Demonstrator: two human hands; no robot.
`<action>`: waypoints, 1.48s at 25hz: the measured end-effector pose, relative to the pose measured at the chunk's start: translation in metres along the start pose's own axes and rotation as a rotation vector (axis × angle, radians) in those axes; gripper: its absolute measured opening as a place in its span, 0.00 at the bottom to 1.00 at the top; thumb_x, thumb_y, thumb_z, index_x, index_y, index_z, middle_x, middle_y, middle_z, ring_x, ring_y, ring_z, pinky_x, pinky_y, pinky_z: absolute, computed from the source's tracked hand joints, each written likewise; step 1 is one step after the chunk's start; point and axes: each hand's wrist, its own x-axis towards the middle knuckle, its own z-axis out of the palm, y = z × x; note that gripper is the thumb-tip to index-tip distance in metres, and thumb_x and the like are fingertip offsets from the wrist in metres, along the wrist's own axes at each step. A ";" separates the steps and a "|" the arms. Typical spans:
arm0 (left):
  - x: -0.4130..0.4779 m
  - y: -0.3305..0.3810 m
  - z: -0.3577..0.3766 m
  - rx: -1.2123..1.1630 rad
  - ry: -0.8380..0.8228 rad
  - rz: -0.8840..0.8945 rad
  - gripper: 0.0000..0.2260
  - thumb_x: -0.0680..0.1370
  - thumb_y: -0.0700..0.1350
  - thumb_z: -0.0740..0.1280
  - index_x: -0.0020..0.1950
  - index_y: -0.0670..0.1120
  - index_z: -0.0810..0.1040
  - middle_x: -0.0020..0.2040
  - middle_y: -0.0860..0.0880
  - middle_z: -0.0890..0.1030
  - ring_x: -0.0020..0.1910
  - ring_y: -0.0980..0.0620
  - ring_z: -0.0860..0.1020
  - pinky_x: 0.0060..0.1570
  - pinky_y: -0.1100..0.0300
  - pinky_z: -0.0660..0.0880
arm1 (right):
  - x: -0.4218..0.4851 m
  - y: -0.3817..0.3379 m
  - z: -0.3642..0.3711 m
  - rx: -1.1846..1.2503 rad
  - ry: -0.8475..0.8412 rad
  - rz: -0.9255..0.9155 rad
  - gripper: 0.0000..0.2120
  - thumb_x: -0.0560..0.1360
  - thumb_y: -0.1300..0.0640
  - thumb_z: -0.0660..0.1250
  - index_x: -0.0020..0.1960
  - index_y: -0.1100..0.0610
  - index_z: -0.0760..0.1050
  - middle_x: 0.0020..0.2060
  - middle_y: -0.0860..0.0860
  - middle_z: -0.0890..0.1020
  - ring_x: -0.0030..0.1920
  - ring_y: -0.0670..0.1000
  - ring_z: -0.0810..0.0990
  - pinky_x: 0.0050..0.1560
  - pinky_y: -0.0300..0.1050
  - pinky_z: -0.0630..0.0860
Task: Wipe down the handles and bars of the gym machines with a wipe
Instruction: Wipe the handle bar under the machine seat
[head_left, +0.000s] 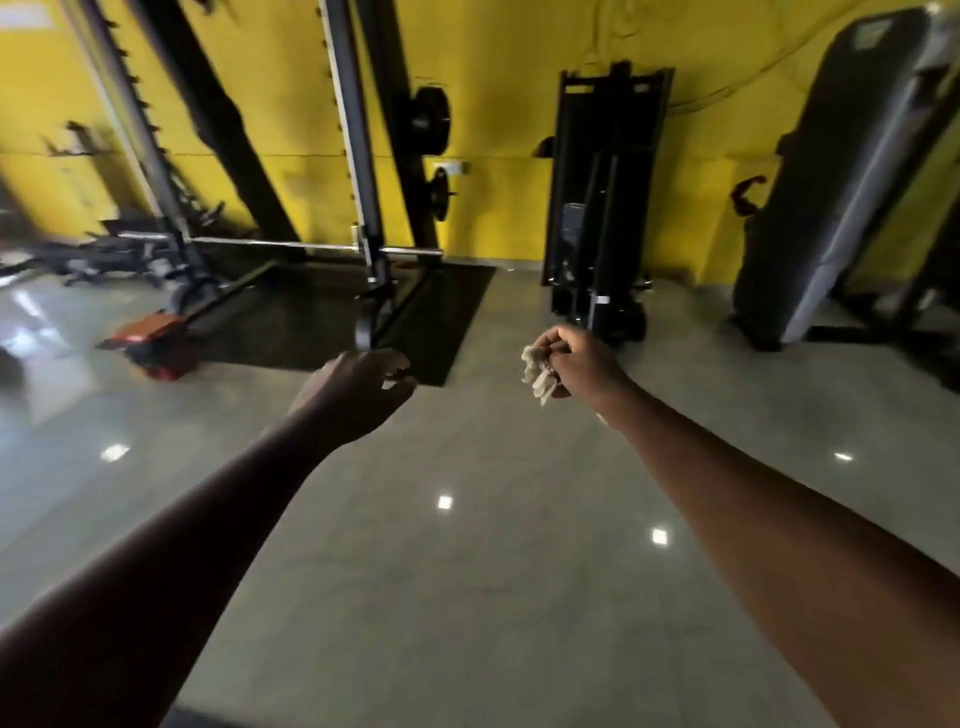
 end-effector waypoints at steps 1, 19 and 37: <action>0.036 0.006 0.012 -0.003 -0.007 0.027 0.12 0.76 0.56 0.65 0.54 0.51 0.81 0.51 0.48 0.84 0.48 0.44 0.81 0.44 0.51 0.79 | 0.023 0.008 -0.013 0.036 0.021 0.017 0.18 0.70 0.70 0.53 0.42 0.53 0.77 0.41 0.54 0.84 0.40 0.56 0.85 0.39 0.56 0.83; 0.617 -0.047 0.230 -0.106 -0.200 0.273 0.15 0.79 0.54 0.65 0.63 0.50 0.77 0.58 0.48 0.82 0.52 0.48 0.81 0.49 0.53 0.78 | 0.515 0.155 -0.077 -0.128 0.331 0.130 0.09 0.65 0.57 0.74 0.45 0.56 0.82 0.41 0.50 0.86 0.43 0.48 0.83 0.50 0.50 0.81; 1.184 -0.194 0.449 -0.090 -0.354 0.123 0.14 0.79 0.53 0.65 0.63 0.50 0.78 0.58 0.49 0.82 0.54 0.49 0.80 0.53 0.50 0.78 | 1.149 0.306 -0.031 -0.113 0.147 0.223 0.06 0.71 0.63 0.73 0.46 0.59 0.79 0.40 0.50 0.84 0.44 0.49 0.82 0.48 0.42 0.77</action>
